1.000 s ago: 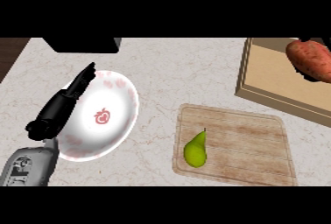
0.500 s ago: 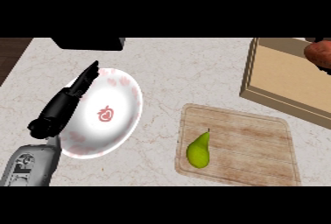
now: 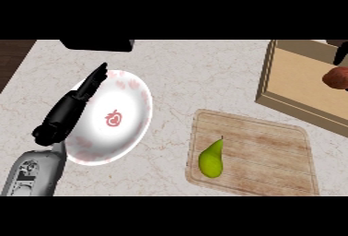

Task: Pick the sweet potato from the cutting board and place it in the cardboard box

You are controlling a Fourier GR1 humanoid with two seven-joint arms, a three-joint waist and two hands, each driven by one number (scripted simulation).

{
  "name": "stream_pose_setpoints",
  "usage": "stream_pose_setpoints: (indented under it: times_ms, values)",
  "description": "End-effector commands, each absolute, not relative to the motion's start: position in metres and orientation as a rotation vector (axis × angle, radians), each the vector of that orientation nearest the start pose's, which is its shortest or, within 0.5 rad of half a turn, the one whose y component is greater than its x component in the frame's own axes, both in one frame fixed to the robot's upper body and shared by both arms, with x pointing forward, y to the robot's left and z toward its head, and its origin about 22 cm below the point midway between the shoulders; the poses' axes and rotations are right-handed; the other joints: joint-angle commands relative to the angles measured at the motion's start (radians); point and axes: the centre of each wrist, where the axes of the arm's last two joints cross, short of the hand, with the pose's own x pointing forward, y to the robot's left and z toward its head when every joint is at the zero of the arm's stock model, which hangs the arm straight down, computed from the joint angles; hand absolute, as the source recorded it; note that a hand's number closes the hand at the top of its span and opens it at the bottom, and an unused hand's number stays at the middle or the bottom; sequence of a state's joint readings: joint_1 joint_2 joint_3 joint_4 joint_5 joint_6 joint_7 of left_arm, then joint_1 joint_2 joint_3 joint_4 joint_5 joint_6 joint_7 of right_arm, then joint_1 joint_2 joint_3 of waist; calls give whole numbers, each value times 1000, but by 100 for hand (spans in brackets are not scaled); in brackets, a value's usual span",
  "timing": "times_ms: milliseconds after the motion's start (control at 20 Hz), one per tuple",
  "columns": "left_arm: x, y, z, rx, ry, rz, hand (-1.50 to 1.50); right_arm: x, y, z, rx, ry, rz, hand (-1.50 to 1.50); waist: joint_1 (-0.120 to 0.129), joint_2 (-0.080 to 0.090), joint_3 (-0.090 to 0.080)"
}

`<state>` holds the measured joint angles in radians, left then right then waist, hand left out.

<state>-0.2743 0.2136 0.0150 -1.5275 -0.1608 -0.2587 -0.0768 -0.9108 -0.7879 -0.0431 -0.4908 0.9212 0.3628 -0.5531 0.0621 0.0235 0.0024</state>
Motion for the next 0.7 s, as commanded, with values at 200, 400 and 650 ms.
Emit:
stream_pose_setpoints:
  times_ms: [200,400,650]
  values:
    - [303,264,71,57,-1784,-583,0,399,-455,192,-491,-1374,1375,-150,1,0,1]
    - [310,257,79,67,-1778,-560,0,406,-446,177,-322,-1735,1013,-150,-15,-1,5]
    - [303,257,74,52,-1787,-555,0,401,-457,165,-57,-1808,493,-150,-5,0,4]
